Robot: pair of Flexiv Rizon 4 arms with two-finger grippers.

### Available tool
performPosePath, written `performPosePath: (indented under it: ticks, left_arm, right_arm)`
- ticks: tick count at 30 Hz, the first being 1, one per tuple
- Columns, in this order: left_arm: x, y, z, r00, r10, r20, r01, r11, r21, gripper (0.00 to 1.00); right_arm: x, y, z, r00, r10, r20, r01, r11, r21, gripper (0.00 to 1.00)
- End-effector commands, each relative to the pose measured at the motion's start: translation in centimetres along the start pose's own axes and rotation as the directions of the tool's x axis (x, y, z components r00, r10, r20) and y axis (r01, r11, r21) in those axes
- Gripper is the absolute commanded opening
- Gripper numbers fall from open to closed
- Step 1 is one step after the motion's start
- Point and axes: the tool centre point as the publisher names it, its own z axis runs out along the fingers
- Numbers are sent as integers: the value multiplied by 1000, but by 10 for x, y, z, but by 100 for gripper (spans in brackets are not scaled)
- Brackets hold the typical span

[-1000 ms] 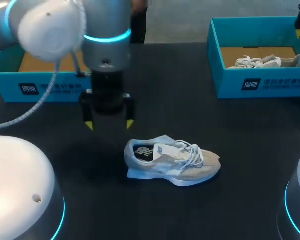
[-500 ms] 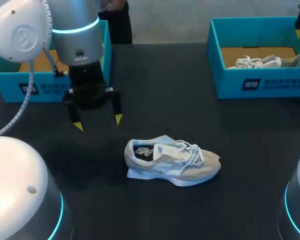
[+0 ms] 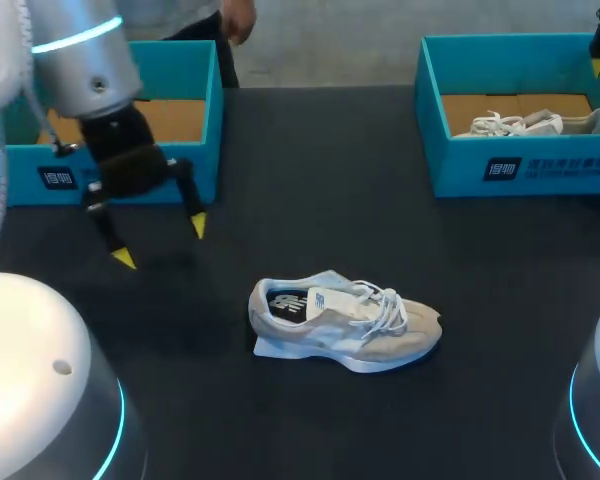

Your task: Take the shoe out of the shoebox, open the shoe tongue, remove and reinsert the insole, then place the shoe into the shoebox

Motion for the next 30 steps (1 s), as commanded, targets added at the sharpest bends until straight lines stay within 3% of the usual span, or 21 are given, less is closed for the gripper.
performPosePath:
  ticks: [1,6,14,28,30]
  left_arm:
    - [12,7,6,885,-419,201,328,869,370,100]
    - [14,8,14,829,-514,220,348,782,517,100]
    - [6,1,33,735,-649,196,407,654,638,100]
    - [5,0,33,727,-661,186,419,641,643,100]
    - [12,8,46,689,-693,214,423,623,658,100]
  right_arm:
    - [0,-1,0,1000,1,1,-1,1000,-1,100]
    - [0,-1,0,1000,1,1,-1,1000,-1,100]
    - [0,-1,0,1000,1,1,-1,1000,-1,100]
    - [0,-1,0,1000,1,1,-1,1000,-1,100]
    - [0,-1,0,1000,1,1,-1,1000,-1,100]
